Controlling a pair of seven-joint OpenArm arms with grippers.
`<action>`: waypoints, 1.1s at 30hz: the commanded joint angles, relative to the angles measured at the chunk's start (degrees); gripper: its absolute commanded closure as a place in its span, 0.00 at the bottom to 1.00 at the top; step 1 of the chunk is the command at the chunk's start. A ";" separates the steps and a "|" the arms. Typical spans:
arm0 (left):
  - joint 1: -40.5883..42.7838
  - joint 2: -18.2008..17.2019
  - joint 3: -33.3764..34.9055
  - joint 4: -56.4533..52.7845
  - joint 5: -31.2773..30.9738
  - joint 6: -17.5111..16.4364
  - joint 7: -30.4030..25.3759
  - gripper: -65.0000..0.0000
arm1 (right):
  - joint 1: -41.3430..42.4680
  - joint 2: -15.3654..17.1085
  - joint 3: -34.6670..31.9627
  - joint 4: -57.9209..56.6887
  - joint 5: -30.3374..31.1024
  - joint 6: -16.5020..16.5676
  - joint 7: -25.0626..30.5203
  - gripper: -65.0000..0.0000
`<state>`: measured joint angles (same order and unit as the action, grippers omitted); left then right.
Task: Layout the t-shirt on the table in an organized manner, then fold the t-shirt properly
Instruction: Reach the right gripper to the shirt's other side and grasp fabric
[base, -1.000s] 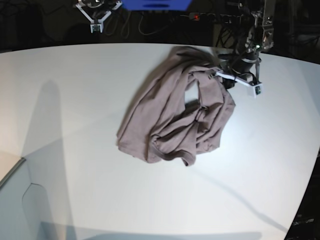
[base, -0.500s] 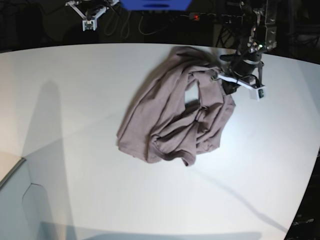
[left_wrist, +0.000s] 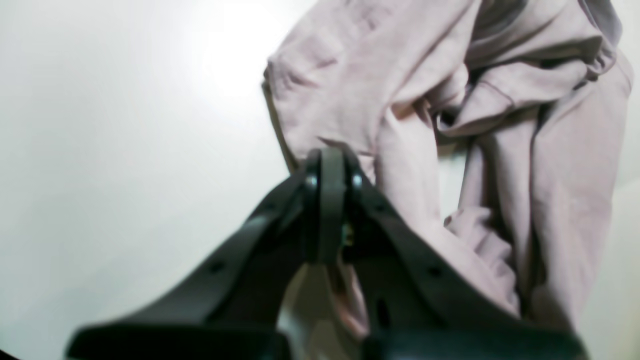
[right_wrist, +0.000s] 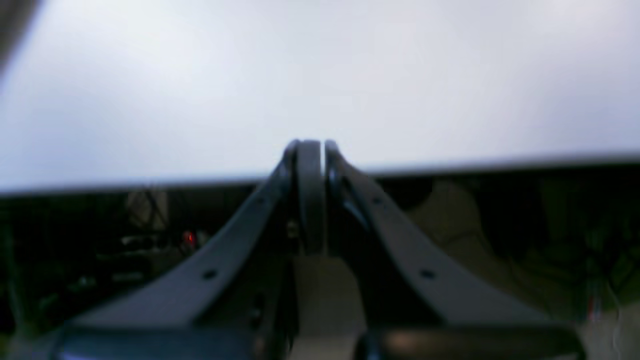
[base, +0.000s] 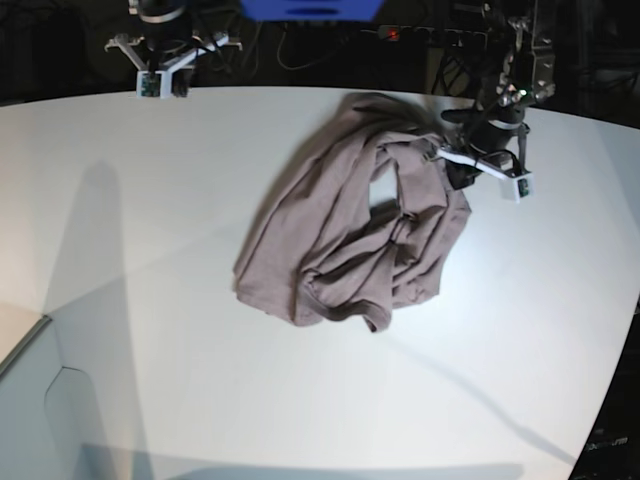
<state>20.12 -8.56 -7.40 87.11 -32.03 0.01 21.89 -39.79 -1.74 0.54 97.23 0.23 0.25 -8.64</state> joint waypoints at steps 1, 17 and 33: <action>-0.30 -0.37 -0.21 1.02 -0.28 -0.32 -1.19 1.00 | 1.50 0.11 -1.19 1.80 0.08 2.43 1.66 1.00; 0.67 0.16 -0.03 7.17 -0.28 -0.32 -0.75 0.67 | 29.99 0.29 -4.45 -0.31 0.08 16.50 -17.16 0.76; -2.76 0.16 -0.29 5.68 -0.10 -0.32 -1.19 0.20 | 45.37 0.29 -4.27 -20.97 0.08 16.50 -17.60 0.46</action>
<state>17.12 -8.10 -7.51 92.03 -31.75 -0.05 21.43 4.40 -1.41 -3.79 75.13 -0.12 16.12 -27.75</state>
